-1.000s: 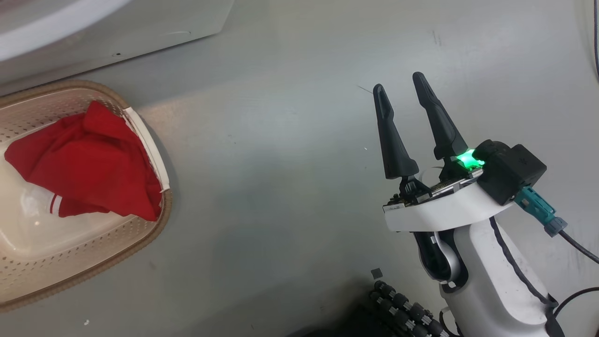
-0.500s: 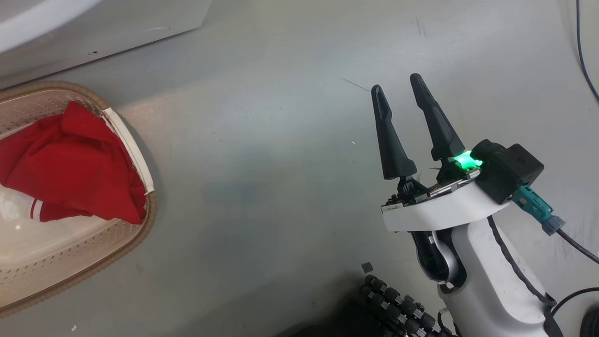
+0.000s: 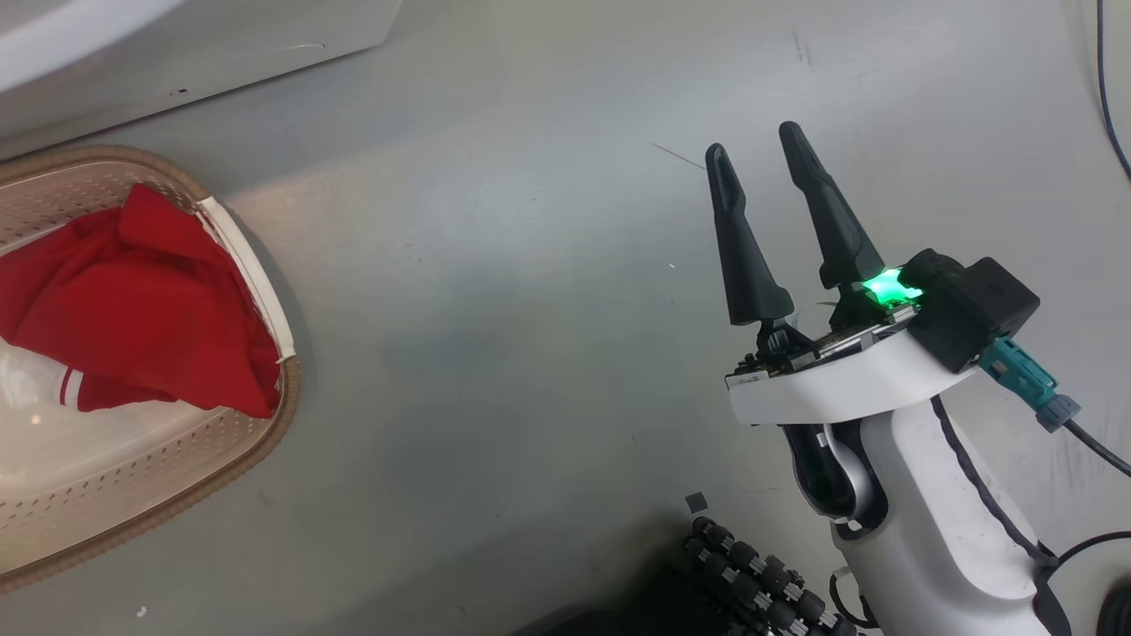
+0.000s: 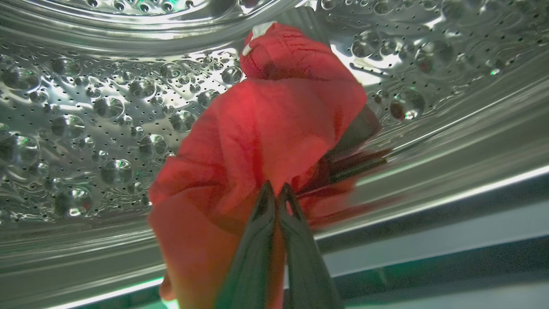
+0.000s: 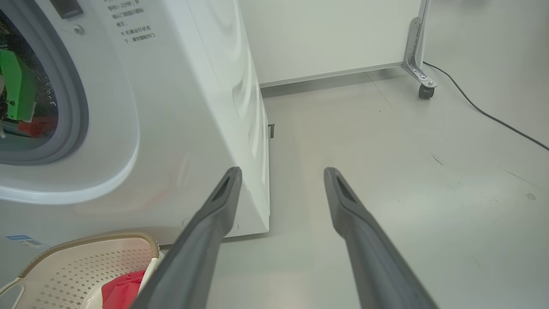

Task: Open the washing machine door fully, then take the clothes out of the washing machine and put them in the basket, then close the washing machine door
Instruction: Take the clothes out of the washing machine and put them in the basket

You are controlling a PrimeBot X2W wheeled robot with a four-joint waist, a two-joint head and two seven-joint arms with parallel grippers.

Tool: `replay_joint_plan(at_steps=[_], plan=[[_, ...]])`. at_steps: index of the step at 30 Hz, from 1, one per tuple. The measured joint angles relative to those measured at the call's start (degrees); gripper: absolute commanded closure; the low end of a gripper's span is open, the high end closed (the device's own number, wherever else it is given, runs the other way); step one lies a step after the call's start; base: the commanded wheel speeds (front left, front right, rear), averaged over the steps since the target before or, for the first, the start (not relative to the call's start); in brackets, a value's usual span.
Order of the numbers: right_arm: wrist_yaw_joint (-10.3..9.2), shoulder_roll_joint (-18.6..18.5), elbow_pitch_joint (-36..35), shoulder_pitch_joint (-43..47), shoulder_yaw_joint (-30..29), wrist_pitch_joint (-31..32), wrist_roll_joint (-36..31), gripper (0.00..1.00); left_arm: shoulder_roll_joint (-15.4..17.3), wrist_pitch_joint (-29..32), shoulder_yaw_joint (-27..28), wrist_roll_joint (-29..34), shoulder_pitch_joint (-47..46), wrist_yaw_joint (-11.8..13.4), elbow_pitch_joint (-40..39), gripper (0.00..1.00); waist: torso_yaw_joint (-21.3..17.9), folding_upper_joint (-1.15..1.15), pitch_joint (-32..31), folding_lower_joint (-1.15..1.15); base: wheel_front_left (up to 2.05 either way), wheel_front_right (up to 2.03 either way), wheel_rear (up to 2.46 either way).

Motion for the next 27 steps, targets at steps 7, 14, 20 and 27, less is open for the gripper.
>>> replay_joint_plan(at_steps=[7,14,20,27], plan=[[-0.05,0.0,0.13,-0.23,-1.8,0.0,-0.9,0.0,-2.72,-2.38,-0.94,-0.1,-0.41,-0.42,-1.36,1.0,1.62,0.0,-0.05,0.0,0.0,0.0,0.0],[0.03,-0.03,0.99,-1.07,-3.42,0.0,-3.58,0.0,-4.49,-9.43,-1.11,-1.19,-0.33,-0.65,-3.69,1.0,4.19,0.0,-0.77,0.0,0.0,0.0,0.0],[0.52,-0.03,1.94,-1.07,-5.04,0.0,-5.8,0.0,-7.44,-16.56,-0.59,-2.42,1.43,-0.34,-5.44,1.0,6.15,0.0,-2.25,0.0,0.0,0.0,0.0],[1.04,-0.07,3.5,-0.92,-6.65,0.0,-8.46,0.0,-10.92,-25.49,0.36,-4.21,6.98,1.26,-7.44,1.0,8.38,0.0,-4.98,0.0,0.0,0.0,0.0]])
